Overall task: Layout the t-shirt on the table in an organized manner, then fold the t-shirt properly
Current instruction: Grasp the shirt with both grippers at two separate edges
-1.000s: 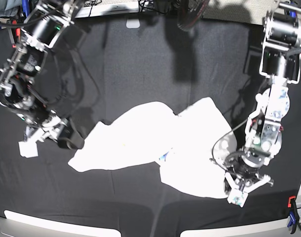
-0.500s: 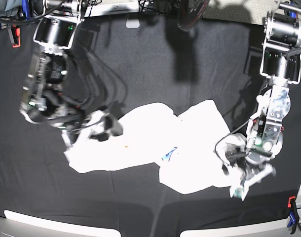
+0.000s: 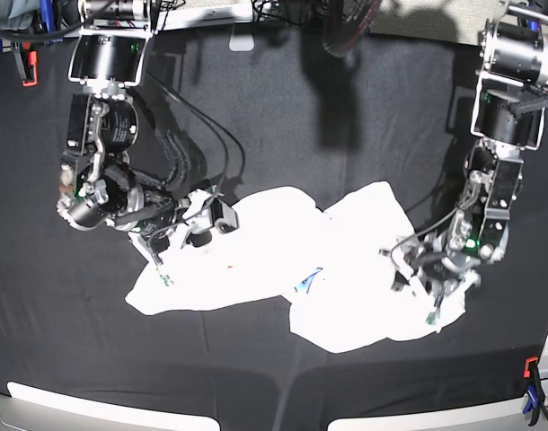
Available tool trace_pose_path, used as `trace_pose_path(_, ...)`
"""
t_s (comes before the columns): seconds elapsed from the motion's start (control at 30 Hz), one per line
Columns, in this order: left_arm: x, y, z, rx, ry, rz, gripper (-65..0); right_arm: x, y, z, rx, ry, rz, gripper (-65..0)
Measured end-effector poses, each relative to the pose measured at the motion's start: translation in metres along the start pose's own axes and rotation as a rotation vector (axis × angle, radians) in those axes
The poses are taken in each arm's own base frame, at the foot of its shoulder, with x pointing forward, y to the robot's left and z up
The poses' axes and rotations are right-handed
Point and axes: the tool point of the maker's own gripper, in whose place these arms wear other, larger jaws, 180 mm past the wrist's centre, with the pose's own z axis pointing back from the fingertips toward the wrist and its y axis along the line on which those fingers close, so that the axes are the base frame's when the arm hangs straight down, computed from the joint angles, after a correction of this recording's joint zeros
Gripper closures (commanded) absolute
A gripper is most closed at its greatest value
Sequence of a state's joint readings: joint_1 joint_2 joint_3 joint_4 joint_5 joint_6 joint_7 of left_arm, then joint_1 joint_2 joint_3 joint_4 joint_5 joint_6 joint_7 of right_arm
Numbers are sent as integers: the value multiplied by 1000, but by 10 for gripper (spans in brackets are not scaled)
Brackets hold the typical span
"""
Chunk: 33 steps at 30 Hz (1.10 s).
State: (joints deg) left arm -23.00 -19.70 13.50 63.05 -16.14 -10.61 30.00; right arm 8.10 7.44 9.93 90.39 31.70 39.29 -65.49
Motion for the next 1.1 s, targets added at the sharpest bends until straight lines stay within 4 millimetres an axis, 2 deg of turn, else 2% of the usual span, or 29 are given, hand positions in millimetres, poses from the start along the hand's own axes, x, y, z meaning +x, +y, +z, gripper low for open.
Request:
trace_pose_path(0.07, -9, 3, -2, 5, 19, 9, -246, 0, 0, 0, -1, 1, 0, -331)
trace_pose_path(0.13, -9, 9, -4, 35, 1, -42, -246, 0, -1, 0, -2, 0, -1, -331)
trace_pose_path(0.47, 9, 10, -3, 41, -104, -53, -246, 0, 0, 0, -1, 0, -1, -331)
trace_pose_path(0.63, 12, 15, -3, 74, -117, -137, -246, 0, 1, 0, 2, -2, -2, -331)
trace_pose_path(0.8, -9, 16, -8, 51, -51, -108, -246, 2, 4, -2, 11, -8, -6, -331)
trace_pose_path(0.93, -34, 0, -12, -58, 0, -33, -246, 1, 4, -2, 9, -7, -5, -331)
trace_pose_path(1.1, -32, -1, -13, -64, -10, -22, -245, 1, 3, -2, 8, -6, -5, -331)
